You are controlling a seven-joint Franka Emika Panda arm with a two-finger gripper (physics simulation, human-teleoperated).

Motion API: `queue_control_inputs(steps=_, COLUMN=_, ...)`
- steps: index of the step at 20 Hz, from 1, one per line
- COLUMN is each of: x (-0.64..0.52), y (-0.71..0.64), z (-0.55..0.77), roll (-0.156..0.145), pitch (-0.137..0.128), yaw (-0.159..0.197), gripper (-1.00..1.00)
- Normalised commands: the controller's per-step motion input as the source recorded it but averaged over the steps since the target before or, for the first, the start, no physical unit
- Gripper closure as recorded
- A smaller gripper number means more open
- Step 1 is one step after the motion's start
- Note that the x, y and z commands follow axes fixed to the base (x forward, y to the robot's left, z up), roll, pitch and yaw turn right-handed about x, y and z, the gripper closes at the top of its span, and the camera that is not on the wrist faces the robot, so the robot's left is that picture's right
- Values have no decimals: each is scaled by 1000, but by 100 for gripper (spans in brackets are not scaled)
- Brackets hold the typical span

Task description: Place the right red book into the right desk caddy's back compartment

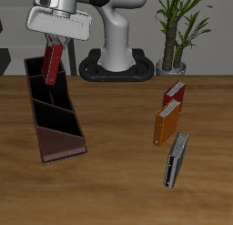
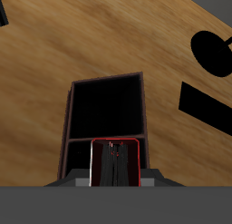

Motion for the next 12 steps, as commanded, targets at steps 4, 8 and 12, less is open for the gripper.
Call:
queue_control_inputs(steps=4, x=51, y=-39, z=-29, roll=-7, pitch=-17, yaw=6, gripper=100)
queue_control_inputs(steps=8, x=85, y=-61, z=-116, roll=-16, pitch=8, yaw=11, gripper=100)
queue_control_inputs(steps=12, x=107, y=-90, z=-157, roll=-20, pitch=24, yaw=-11, gripper=100)
